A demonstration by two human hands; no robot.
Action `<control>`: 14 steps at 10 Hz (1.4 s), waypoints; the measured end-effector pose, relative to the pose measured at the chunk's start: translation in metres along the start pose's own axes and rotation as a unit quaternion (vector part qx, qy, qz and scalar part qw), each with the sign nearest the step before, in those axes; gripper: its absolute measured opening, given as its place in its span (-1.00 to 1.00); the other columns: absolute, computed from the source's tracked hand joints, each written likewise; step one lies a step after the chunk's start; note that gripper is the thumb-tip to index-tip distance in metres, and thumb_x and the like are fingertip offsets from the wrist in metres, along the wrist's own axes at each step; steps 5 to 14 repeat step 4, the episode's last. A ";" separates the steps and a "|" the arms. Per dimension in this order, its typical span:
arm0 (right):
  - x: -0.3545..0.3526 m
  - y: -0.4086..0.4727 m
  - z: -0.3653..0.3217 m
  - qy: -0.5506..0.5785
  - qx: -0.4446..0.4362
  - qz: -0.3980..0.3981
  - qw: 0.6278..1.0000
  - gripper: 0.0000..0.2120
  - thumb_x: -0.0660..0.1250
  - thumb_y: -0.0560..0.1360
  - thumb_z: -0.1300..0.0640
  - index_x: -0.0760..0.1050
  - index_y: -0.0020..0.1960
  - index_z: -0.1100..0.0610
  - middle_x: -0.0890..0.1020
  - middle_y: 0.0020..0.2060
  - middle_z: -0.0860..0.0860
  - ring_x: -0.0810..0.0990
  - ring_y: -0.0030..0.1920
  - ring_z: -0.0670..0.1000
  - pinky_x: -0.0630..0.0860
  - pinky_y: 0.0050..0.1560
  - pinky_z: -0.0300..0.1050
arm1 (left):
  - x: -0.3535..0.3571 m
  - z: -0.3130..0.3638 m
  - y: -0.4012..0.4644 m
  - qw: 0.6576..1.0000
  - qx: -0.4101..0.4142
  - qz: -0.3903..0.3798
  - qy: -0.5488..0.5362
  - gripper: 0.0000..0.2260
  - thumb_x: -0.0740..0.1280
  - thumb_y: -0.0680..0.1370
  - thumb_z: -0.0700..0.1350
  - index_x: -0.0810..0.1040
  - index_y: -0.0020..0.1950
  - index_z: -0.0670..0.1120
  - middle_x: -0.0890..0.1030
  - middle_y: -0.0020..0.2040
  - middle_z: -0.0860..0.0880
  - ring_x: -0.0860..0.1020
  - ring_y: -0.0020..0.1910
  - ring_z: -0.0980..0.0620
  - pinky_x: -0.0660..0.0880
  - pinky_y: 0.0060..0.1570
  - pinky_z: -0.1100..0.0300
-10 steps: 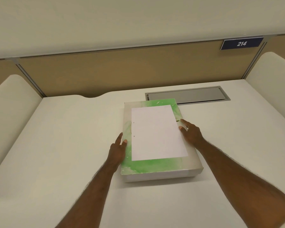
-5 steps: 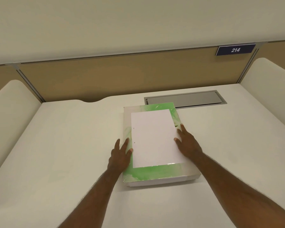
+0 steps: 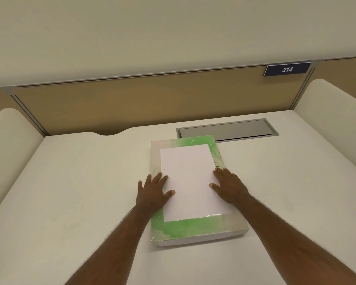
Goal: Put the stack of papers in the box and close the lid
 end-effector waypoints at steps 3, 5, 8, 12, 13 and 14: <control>-0.016 -0.006 -0.002 -0.007 -0.008 -0.044 0.999 -0.31 0.16 0.56 -0.17 0.04 0.56 0.13 0.06 0.58 0.00 0.03 0.57 0.05 0.05 0.53 0.11 | -0.003 -0.005 0.000 0.999 0.011 -0.033 0.033 -0.28 0.07 0.50 0.37 -0.01 0.59 0.13 -0.05 0.63 0.08 -0.11 0.61 -0.12 -0.15 0.52 -0.22; -0.019 -0.009 -0.005 -0.022 -0.020 -0.026 0.999 -0.31 0.13 0.58 -0.16 -0.01 0.58 0.10 -0.01 0.59 0.01 -0.04 0.59 0.06 -0.02 0.55 0.12 | -0.005 -0.002 -0.002 0.999 0.031 -0.019 0.035 -0.28 0.07 0.50 0.38 -0.02 0.59 0.13 -0.07 0.63 0.08 -0.15 0.61 -0.09 -0.16 0.50 -0.25; -0.019 -0.009 -0.005 -0.022 -0.020 -0.026 0.999 -0.31 0.13 0.58 -0.16 -0.01 0.58 0.10 -0.01 0.59 0.01 -0.04 0.59 0.06 -0.02 0.55 0.12 | -0.005 -0.002 -0.002 0.999 0.031 -0.019 0.035 -0.28 0.07 0.50 0.38 -0.02 0.59 0.13 -0.07 0.63 0.08 -0.15 0.61 -0.09 -0.16 0.50 -0.25; -0.019 -0.009 -0.005 -0.022 -0.020 -0.026 0.999 -0.31 0.13 0.58 -0.16 -0.01 0.58 0.10 -0.01 0.59 0.01 -0.04 0.59 0.06 -0.02 0.55 0.12 | -0.005 -0.002 -0.002 0.999 0.031 -0.019 0.035 -0.28 0.07 0.50 0.38 -0.02 0.59 0.13 -0.07 0.63 0.08 -0.15 0.61 -0.09 -0.16 0.50 -0.25; -0.019 -0.009 -0.005 -0.022 -0.020 -0.026 0.999 -0.31 0.13 0.58 -0.16 -0.01 0.58 0.10 -0.01 0.59 0.01 -0.04 0.59 0.06 -0.02 0.55 0.12 | -0.005 -0.002 -0.002 0.999 0.031 -0.019 0.035 -0.28 0.07 0.50 0.38 -0.02 0.59 0.13 -0.07 0.63 0.08 -0.15 0.61 -0.09 -0.16 0.50 -0.25; -0.019 -0.009 -0.005 -0.022 -0.020 -0.026 0.999 -0.31 0.13 0.58 -0.16 -0.01 0.58 0.10 -0.01 0.59 0.01 -0.04 0.59 0.06 -0.02 0.55 0.12 | -0.005 -0.002 -0.002 0.999 0.031 -0.019 0.035 -0.28 0.07 0.50 0.38 -0.02 0.59 0.13 -0.07 0.63 0.08 -0.15 0.61 -0.09 -0.16 0.50 -0.25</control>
Point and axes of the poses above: each hand's wrist, its own y-axis towards the middle knuckle, its own x-axis out of the palm, z = x × y, the point moved 1 cm from there along y, towards the middle knuckle
